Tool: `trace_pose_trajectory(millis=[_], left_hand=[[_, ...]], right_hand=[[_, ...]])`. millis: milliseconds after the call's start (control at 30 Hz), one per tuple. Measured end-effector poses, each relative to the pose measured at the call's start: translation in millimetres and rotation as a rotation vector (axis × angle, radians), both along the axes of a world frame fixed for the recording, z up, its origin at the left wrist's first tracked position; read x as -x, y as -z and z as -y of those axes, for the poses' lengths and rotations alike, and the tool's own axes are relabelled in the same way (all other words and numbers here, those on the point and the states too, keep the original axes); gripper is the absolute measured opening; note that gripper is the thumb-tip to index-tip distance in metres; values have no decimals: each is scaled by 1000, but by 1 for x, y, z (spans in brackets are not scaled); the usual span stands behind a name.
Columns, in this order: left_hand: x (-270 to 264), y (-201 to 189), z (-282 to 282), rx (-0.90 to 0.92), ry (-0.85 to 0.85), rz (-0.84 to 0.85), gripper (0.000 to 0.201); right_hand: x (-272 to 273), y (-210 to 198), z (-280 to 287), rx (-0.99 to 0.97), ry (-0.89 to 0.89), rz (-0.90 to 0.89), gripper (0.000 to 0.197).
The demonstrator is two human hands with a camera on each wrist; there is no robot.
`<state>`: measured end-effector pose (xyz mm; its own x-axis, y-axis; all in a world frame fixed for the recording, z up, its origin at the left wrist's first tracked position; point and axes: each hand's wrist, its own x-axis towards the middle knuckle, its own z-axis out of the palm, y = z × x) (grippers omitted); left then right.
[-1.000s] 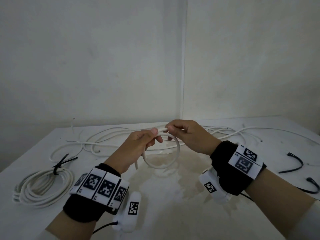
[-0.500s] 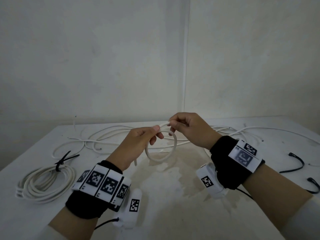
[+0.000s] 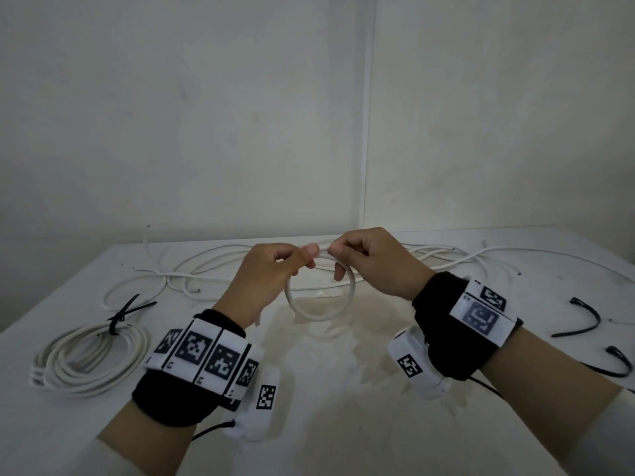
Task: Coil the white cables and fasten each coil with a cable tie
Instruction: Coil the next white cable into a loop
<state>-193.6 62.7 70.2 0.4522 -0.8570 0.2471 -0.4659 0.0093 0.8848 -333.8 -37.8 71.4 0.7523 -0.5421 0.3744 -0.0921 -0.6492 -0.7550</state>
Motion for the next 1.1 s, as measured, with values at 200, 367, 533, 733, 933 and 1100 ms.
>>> trace_pose_trajectory(millis=[200,367,533,733,933,1100], left_hand=[[-5,3,-3,-25,-20,-169,30],[-15,-3,-18,-125,124,-359,21],[-8,1,-17,-6,179,-371,7],[14,5,-11,101,153,-393,25],[17,3,-6,24,62,-234,19],[12,13,3,131,-87,-110,19]], right_hand=[[-2,4,7,39,149,60,37],[7,4,15,33,237,75,37],[3,3,10,55,256,126,37],[2,7,4,78,251,130,35],[9,8,1,27,234,110,31],[9,2,-5,-59,178,112,27]])
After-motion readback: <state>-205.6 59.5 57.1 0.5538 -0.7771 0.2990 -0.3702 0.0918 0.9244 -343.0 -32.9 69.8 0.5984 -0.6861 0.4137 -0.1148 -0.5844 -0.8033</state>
